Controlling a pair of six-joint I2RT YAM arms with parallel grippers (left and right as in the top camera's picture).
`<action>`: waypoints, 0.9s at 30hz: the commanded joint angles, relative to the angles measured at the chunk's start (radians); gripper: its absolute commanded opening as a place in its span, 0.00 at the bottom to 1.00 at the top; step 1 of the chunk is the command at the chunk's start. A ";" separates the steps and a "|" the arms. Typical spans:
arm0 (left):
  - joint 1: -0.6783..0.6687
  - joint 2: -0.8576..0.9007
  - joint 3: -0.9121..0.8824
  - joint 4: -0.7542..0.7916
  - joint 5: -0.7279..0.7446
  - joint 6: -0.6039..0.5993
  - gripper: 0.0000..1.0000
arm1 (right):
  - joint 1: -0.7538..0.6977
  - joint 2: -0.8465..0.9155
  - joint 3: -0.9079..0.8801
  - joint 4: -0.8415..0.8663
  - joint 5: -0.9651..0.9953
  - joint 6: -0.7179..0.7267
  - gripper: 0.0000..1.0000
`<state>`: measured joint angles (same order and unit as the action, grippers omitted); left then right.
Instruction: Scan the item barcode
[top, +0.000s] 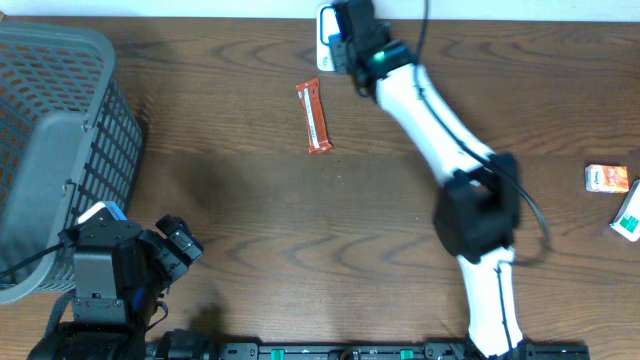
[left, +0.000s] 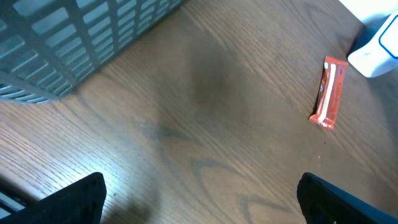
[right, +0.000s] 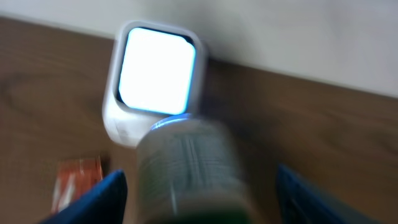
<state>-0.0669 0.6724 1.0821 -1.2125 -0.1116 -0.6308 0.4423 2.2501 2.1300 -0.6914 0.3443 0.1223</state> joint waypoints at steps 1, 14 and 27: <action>0.004 -0.001 0.013 -0.003 -0.013 0.010 0.98 | -0.048 -0.146 0.015 -0.194 0.050 0.068 0.66; 0.004 -0.001 0.013 -0.003 -0.013 0.010 0.98 | -0.249 -0.191 -0.001 -0.703 -0.323 0.111 0.97; 0.004 -0.001 0.013 -0.003 -0.013 0.010 0.98 | -0.129 0.002 -0.112 -0.560 -0.409 0.116 0.99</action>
<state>-0.0669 0.6724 1.0821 -1.2114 -0.1116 -0.6308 0.2756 2.1880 2.0338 -1.2671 -0.0219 0.2512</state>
